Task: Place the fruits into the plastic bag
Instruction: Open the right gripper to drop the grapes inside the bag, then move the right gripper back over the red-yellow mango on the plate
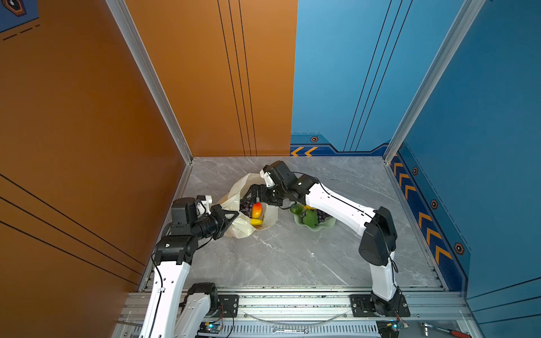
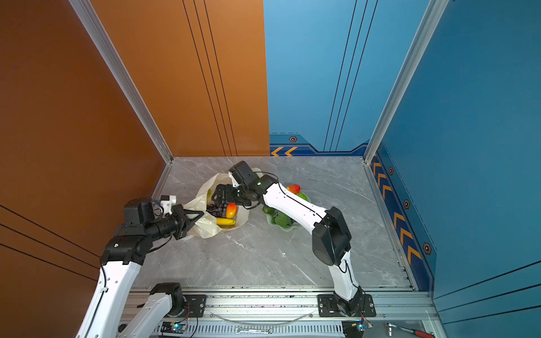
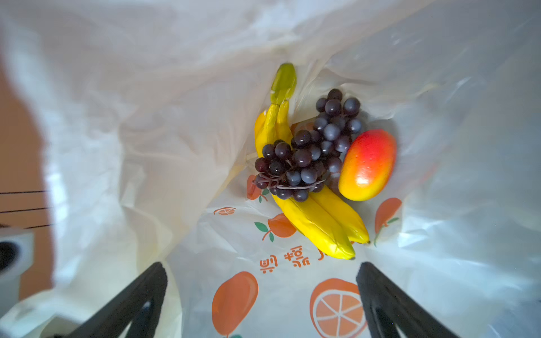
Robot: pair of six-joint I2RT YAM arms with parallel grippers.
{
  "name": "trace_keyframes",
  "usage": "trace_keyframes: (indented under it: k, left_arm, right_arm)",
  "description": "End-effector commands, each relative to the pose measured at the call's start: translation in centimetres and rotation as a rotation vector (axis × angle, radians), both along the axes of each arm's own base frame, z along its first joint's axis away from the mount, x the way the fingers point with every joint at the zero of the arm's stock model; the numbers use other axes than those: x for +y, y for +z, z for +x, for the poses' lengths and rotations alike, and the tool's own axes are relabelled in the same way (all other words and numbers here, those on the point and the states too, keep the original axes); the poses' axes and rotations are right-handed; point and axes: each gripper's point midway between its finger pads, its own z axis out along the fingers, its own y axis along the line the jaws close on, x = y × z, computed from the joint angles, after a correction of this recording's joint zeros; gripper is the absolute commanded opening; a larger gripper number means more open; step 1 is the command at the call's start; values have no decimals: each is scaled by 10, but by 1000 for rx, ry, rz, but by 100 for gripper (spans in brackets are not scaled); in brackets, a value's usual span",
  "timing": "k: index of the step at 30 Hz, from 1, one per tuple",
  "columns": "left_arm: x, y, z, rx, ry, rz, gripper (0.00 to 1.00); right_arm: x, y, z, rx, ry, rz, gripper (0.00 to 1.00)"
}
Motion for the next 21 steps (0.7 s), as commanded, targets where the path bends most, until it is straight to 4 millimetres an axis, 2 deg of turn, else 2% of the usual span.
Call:
trace_keyframes:
  k: [1, 3, 4, 8, 11, 14, 16, 21]
  left_arm:
    - [4, 1, -3, -17, 13, 18, 0]
    - [5, -2, -4, -13, 22, 19, 0]
    - [6, -2, -4, -13, 27, 20, 0]
    - [7, -3, -3, -14, 34, 26, 0]
    - [8, -2, -3, -19, 38, 33, 0]
    - [10, -4, -2, -17, 44, 37, 0]
    - [10, -4, -2, -18, 47, 39, 0]
    - [12, -2, -1, -22, 61, 44, 0]
  right_arm:
    - [-39, 9, -3, -102, -29, -134, 100]
    - [-55, 22, -3, -163, -51, -172, 100]
    - [-65, 14, -6, -167, -60, -209, 100]
    - [-102, 34, -3, -245, -126, -228, 100]
    - [-135, 50, 9, -229, -226, -114, 100]
    - [-178, 56, 29, -151, -348, 4, 100]
    - [-206, 54, 34, -144, -389, -41, 100]
    - [-263, 29, 31, -90, -394, -330, 100]
